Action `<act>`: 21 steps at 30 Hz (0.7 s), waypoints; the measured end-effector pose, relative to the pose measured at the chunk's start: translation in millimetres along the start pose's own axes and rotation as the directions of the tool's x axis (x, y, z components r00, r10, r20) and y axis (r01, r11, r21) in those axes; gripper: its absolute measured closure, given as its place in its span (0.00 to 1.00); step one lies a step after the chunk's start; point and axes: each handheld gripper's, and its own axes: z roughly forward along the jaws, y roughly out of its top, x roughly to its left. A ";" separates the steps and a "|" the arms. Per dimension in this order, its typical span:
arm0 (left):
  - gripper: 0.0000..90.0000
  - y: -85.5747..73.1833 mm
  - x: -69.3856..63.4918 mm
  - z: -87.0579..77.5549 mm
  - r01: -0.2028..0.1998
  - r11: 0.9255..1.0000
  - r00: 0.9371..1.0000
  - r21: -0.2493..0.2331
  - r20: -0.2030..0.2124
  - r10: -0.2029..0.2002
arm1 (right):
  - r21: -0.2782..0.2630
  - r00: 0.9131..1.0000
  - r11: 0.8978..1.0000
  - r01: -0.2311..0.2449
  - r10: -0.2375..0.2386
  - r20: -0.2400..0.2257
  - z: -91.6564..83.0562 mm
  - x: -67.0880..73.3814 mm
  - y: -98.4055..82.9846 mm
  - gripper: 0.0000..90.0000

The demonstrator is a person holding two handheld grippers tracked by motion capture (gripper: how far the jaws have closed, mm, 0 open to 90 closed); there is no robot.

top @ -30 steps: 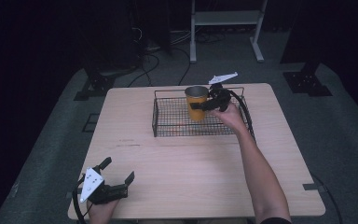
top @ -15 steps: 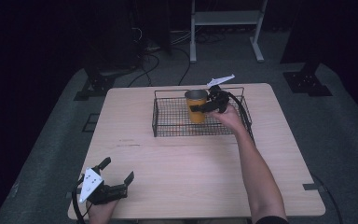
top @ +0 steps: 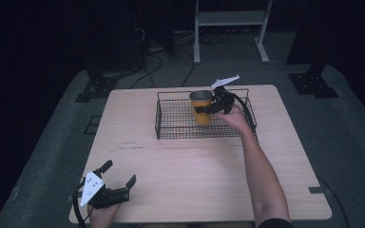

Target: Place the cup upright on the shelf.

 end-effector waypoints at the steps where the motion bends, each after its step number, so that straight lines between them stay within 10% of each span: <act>1: 0.00 0.0 0.2 0.1 0.001 1.000 1.000 0.000 0.000 -0.001 | 0.001 1.000 1.000 0.002 -0.002 0.003 0.5 -0.5 0.1 0.17; 21: 0.00 0.2 2.3 -1.9 0.006 1.000 1.000 -0.006 -0.004 -0.006 | 0.143 1.000 0.989 0.028 -0.028 -0.003 23.0 -2.4 3.4 0.17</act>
